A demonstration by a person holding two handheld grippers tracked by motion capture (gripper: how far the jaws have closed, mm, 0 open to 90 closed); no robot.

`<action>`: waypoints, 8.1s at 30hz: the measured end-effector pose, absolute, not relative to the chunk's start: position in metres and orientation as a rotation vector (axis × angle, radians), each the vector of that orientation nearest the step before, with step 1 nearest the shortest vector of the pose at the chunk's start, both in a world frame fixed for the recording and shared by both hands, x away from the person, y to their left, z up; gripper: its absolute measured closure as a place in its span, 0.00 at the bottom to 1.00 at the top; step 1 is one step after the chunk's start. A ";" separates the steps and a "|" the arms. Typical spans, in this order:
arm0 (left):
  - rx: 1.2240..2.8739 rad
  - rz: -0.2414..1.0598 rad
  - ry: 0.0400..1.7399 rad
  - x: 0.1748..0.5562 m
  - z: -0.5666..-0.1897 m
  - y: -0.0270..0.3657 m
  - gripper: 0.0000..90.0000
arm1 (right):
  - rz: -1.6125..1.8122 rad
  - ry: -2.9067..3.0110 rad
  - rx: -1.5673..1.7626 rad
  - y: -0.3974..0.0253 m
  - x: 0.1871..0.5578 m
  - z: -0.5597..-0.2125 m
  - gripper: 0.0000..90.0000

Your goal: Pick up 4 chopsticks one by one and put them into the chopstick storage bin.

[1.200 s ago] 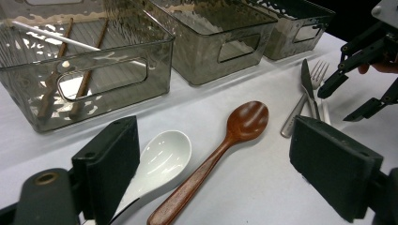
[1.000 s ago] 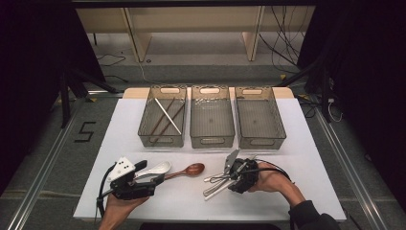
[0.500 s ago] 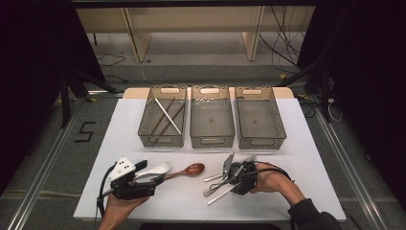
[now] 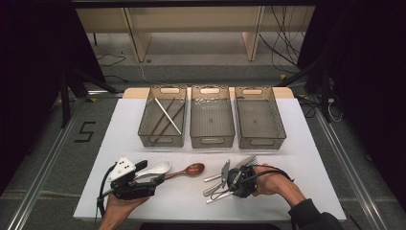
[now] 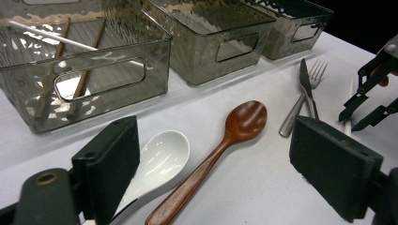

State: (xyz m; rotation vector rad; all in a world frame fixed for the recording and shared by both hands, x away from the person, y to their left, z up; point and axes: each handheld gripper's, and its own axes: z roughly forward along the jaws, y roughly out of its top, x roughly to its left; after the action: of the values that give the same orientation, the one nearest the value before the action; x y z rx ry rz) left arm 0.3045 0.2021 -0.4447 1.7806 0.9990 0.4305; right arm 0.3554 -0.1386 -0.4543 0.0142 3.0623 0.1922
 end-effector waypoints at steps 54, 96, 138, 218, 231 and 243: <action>1.782 0.428 1.002 0.305 -0.445 0.202 0.18 | 0.620 2.905 0.249 -0.136 0.382 -0.383 0.95; 1.771 0.427 1.001 0.305 -0.444 0.203 0.18 | 1.317 2.500 0.760 -0.069 0.480 -0.315 0.95; 1.765 0.431 0.983 0.304 -0.442 0.204 0.18 | 1.422 2.363 0.975 0.011 0.532 -0.318 0.95; 1.773 0.439 0.994 0.304 -0.443 0.206 0.18 | 1.353 2.455 0.923 -0.040 0.498 -0.337 0.56; 1.781 0.445 0.998 0.305 -0.444 0.206 0.18 | 1.348 2.528 0.782 -0.073 0.455 -0.335 0.50; 1.790 0.440 1.013 0.307 -0.446 0.207 0.18 | 1.381 2.513 0.785 -0.105 0.428 -0.346 0.46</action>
State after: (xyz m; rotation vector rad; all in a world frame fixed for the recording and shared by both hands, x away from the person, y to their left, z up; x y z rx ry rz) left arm 0.3072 0.2065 -0.4458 1.7899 1.0134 0.4403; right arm 0.4281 -0.1046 -0.3458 0.7849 2.5127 1.3811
